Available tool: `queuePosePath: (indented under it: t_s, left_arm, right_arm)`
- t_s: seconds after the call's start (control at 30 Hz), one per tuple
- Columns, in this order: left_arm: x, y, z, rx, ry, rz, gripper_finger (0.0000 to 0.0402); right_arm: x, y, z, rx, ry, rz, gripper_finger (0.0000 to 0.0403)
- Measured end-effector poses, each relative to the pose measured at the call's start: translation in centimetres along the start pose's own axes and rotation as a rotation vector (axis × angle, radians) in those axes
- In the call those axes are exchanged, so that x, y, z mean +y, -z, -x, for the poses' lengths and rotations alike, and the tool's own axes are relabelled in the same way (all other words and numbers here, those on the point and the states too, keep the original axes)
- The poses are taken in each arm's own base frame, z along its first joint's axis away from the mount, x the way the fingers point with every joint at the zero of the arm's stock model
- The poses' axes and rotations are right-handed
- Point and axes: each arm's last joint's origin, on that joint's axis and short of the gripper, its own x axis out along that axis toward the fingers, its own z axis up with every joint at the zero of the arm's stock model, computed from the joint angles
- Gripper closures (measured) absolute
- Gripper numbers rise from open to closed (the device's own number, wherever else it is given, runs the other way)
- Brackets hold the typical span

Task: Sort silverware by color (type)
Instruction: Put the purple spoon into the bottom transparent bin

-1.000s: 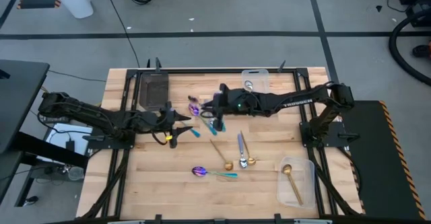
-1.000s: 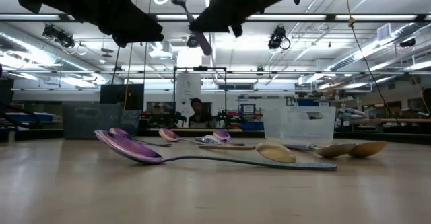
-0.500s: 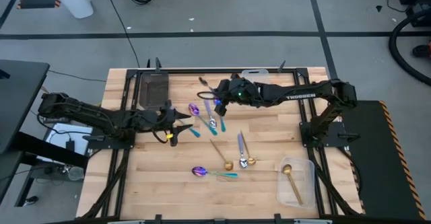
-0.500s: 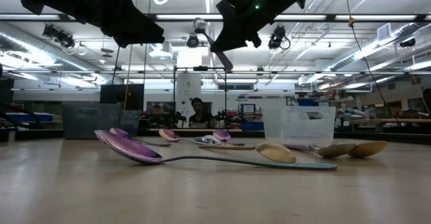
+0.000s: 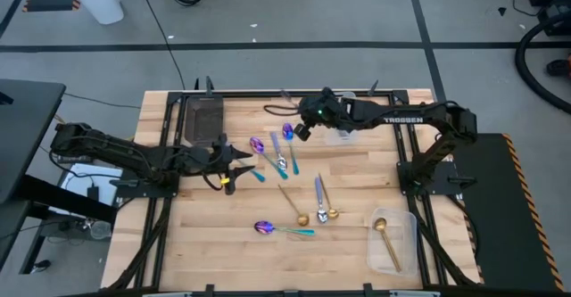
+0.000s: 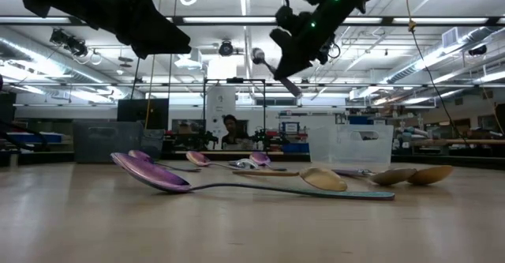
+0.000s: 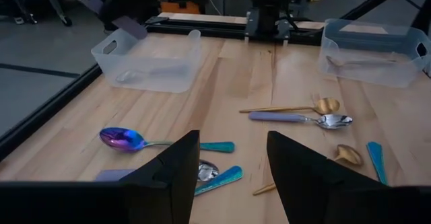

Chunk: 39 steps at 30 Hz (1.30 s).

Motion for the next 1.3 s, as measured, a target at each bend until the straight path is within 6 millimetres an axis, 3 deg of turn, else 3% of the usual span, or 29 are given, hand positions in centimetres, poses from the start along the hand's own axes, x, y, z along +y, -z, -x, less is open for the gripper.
queuePosePath:
  t_s: [0.27, 0.97, 1.3]
  left_arm:
    - [-0.5, 0.1, 0.2, 0.006, 0.024, -0.007, 0.0221]
    - [-0.4, 0.9, 0.2, 0.082, 0.017, 0.054, 0.0221]
    - [-0.8, 1.0, 0.4, 0.09, 0.032, 0.052, 0.0221]
  right_arm:
    - [-3.0, 1.0, -0.9, 0.136, 0.091, -0.059, 0.0355]
    - [-8.1, 3.6, -1.3, 0.434, 0.166, -0.174, 0.0355]
    - [-9.4, 6.5, -2.3, 0.552, 0.143, -0.218, 0.0355]
